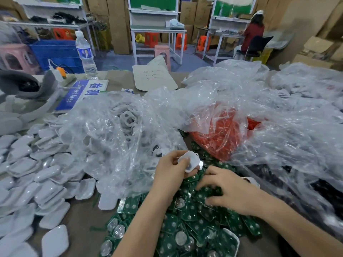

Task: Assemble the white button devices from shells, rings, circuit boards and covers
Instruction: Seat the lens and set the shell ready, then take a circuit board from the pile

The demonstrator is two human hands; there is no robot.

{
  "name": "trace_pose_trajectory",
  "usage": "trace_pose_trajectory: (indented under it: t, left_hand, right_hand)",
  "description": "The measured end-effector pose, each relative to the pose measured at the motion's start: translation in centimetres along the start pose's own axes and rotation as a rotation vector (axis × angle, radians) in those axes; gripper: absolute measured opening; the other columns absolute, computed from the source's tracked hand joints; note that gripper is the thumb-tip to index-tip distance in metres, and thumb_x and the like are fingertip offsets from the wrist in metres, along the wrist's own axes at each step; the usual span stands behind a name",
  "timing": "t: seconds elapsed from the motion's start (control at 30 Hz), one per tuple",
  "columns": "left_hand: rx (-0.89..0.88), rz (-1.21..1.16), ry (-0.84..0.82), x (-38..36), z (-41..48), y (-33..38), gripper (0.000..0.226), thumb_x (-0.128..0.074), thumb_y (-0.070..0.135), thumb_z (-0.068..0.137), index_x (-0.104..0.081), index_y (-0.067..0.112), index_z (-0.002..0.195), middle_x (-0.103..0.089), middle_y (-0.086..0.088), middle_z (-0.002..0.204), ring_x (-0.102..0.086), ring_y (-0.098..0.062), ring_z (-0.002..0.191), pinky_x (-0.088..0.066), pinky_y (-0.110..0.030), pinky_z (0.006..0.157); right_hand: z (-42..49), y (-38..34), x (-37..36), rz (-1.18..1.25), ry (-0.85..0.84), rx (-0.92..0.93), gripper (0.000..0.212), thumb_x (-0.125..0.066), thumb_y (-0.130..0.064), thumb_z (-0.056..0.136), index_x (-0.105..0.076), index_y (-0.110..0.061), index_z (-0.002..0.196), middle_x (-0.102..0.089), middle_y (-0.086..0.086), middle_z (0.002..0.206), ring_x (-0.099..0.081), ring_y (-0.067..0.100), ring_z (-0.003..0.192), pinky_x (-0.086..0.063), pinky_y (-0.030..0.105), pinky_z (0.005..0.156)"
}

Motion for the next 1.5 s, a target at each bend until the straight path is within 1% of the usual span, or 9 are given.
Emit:
trace_pose_trajectory:
  t: [0.1, 0.23, 0.4, 0.63, 0.87, 1.1, 1.2, 1.3, 1.5]
  left_hand:
    - [0.005, -0.021, -0.021, 0.0, -0.1, 0.0, 0.019, -0.056, 0.001, 0.092, -0.068, 0.009, 0.104, -0.071, -0.015, 0.103, -0.075, -0.023, 0.082, -0.059, -0.03, 0.075]
    - [0.015, -0.021, -0.046, -0.2, -0.2, 0.1, 0.02, -0.056, 0.002, 0.094, -0.067, 0.006, 0.109, -0.069, -0.015, 0.108, -0.075, -0.022, 0.082, -0.058, -0.023, 0.071]
    - [0.016, -0.01, -0.05, -0.2, -0.4, 0.3, 0.02, -0.057, -0.003, 0.093, -0.067, 0.006, 0.108, -0.067, -0.016, 0.111, -0.075, -0.02, 0.083, -0.057, -0.022, 0.07]
    - [0.121, -0.097, -0.155, -1.0, -1.0, 0.3, 0.022, -0.054, -0.002, 0.095, -0.065, 0.002, 0.114, -0.07, -0.017, 0.109, -0.074, -0.029, 0.086, -0.058, -0.023, 0.069]
    - [0.209, -0.165, -0.2, -1.4, -1.0, -0.2, 0.021, -0.051, 0.002, 0.097, -0.069, -0.002, 0.107, -0.073, -0.021, 0.101, -0.073, -0.033, 0.09, -0.059, -0.024, 0.067]
    - [0.19, -0.104, -0.241, -1.6, -1.0, -0.5, 0.025, -0.056, -0.006, 0.092, -0.063, 0.003, 0.114, -0.075, -0.014, 0.1, -0.073, -0.032, 0.091, -0.058, -0.023, 0.069]
    - [0.167, -0.064, -0.253, -1.6, -1.0, -0.5, 0.041, -0.077, 0.001, 0.076, -0.064, 0.009, 0.115, -0.075, -0.012, 0.101, -0.072, -0.033, 0.094, -0.059, -0.028, 0.075]
    - [0.107, 0.095, -0.252, -1.2, -1.0, -0.1, 0.059, -0.091, 0.022, 0.051, -0.071, 0.025, 0.106, -0.074, -0.007, 0.106, -0.07, -0.029, 0.102, -0.055, -0.037, 0.091]
    - [0.045, 0.28, -0.283, -1.3, -1.2, 0.4, 0.047, -0.08, 0.003, 0.075, -0.07, 0.034, 0.109, -0.072, 0.0, 0.111, -0.068, -0.024, 0.106, -0.051, -0.038, 0.1]
  right_hand:
    - [0.0, -0.3, 0.4, -0.03, -0.008, 0.032, 0.025, -0.073, -0.035, 0.082, -0.056, -0.037, 0.101, -0.044, -0.018, 0.105, -0.045, 0.002, 0.098, -0.039, 0.022, 0.087]
    - [-0.2, 0.2, 2.0, 0.214, 0.1, 0.038, 0.019, -0.072, -0.017, 0.085, -0.054, -0.025, 0.084, -0.061, -0.005, 0.082, -0.058, 0.012, 0.076, -0.047, 0.024, 0.072]
    - [-0.6, 1.6, 4.5, 0.586, 0.296, -0.012, 0.012, -0.072, -0.008, 0.084, -0.062, -0.014, 0.086, -0.071, 0.005, 0.08, -0.071, 0.018, 0.065, -0.055, 0.025, 0.056]
    - [-0.6, 2.4, 7.3, 0.765, 0.539, 0.013, 0.026, -0.071, -0.003, 0.082, -0.068, -0.025, 0.095, -0.073, -0.001, 0.087, -0.073, 0.015, 0.07, -0.057, 0.02, 0.065]
    - [-0.4, 1.5, 7.0, 0.814, 0.49, 0.106, 0.018, -0.075, -0.005, 0.077, -0.076, -0.018, 0.09, -0.076, -0.005, 0.093, -0.071, 0.007, 0.089, -0.053, 0.015, 0.08]
    - [-0.1, 3.2, 5.6, 0.867, 0.434, -0.033, 0.023, -0.075, -0.008, 0.08, -0.074, -0.027, 0.092, -0.074, -0.012, 0.096, -0.067, -0.001, 0.091, -0.05, 0.009, 0.078]
    - [0.1, 3.5, 5.7, 0.834, 0.412, -0.068, 0.027, -0.075, -0.009, 0.081, -0.073, -0.029, 0.098, -0.072, -0.013, 0.1, -0.063, -0.008, 0.094, -0.046, 0.004, 0.077]
    - [0.1, 3.6, 6.1, 0.884, 0.436, -0.096, 0.017, -0.075, -0.008, 0.08, -0.073, -0.021, 0.09, -0.074, -0.009, 0.088, -0.065, -0.007, 0.077, -0.044, 0.001, 0.065]
    - [1.0, 3.6, 7.8, 0.827, 0.383, -0.13, 0.022, -0.076, -0.011, 0.078, -0.072, -0.031, 0.085, -0.07, -0.004, 0.087, -0.064, 0.006, 0.073, -0.055, 0.021, 0.071]
Point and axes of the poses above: each hand's wrist, its own z-axis towards the middle knuckle, its own x-axis out of the back of the hand, y = z × x, the point moved 8 cm from there along z, towards the middle knuckle
